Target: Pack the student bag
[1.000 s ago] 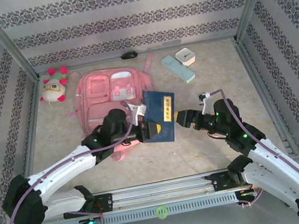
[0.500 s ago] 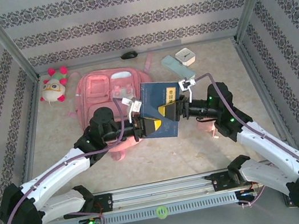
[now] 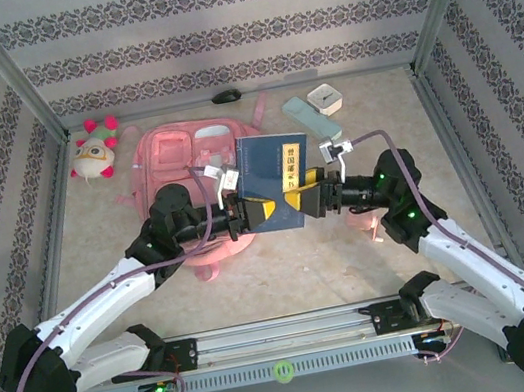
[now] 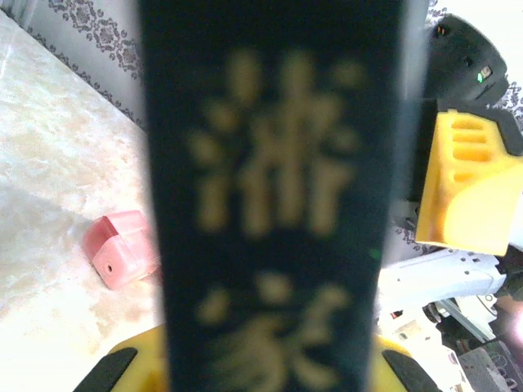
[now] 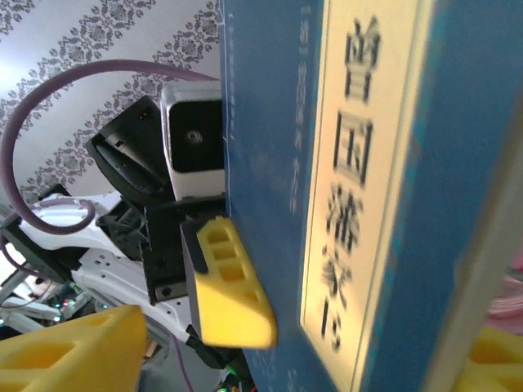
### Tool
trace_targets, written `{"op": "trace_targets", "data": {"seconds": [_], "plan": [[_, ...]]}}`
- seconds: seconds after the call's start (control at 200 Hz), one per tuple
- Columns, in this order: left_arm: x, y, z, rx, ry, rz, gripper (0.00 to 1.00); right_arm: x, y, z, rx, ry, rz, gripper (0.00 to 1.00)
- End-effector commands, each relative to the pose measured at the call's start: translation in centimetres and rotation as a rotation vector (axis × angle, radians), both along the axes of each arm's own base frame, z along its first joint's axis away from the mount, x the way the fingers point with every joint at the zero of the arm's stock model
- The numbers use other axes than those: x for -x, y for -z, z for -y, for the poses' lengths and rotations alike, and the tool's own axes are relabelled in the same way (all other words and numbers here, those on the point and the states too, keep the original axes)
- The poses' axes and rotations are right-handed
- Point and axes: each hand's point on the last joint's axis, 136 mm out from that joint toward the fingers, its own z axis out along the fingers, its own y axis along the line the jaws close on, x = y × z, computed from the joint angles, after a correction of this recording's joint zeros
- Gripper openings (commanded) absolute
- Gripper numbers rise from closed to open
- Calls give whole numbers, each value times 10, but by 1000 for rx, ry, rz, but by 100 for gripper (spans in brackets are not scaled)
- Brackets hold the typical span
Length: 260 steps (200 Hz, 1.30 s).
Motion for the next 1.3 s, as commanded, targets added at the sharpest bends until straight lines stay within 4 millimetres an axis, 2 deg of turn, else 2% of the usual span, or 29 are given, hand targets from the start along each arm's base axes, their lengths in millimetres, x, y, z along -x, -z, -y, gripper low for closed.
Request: {"op": "trace_targets", "data": {"seconds": [0.0, 0.13, 0.245, 0.345, 0.435, 0.485, 0.585, 0.675, 0.809, 0.889, 0.944, 0.999, 1.034, 1.074, 1.214, 1.294], "plan": [[5, -35, -3, 79, 37, 108, 1, -1, 2, 4, -13, 26, 25, 80], [10, -50, -1, 108, 70, 140, 1, -6, 4, 0, -17, 14, -12, 86], [14, -55, 1, 115, 99, 152, 1, -2, 2, -8, -23, -34, -11, 86], [7, -49, 1, 96, 65, 144, 1, 10, -5, -15, -35, -111, 5, 85], [-9, -33, -3, 21, -27, 113, 1, 20, -14, -14, -56, -145, 36, 84], [-15, -27, -6, -8, -68, 108, 1, 25, -18, -11, -65, -147, 58, 80], [-19, -22, -8, -13, -87, 96, 2, 32, -25, -6, -80, -130, 100, 61], [-16, -22, -3, 2, -47, 85, 4, 28, -28, -3, -88, -89, 115, 48], [-11, -24, 2, 22, 4, 84, 7, 14, -25, -6, -72, -53, 85, 46], [-6, -25, 3, 30, 34, 86, 9, 5, -21, -9, -67, -35, 67, 40], [-6, -21, 3, 14, 32, 78, 11, 1, -21, -10, -67, -32, 65, 32], [-9, -14, -1, -24, 0, 80, 15, -2, -22, -10, -65, -24, 65, 18], [-12, -7, -6, -72, -38, 78, 22, -7, -21, -5, -63, 1, 56, 8], [-18, 2, -14, -136, -94, 85, 31, -16, -17, 4, -60, 54, 31, 2], [-39, 24, -62, -361, -288, 133, 58, -39, 1, 51, -15, 277, -50, 0], [-45, 34, -95, -499, -346, 160, 68, -43, 17, 77, 85, 399, -101, 0]]}}
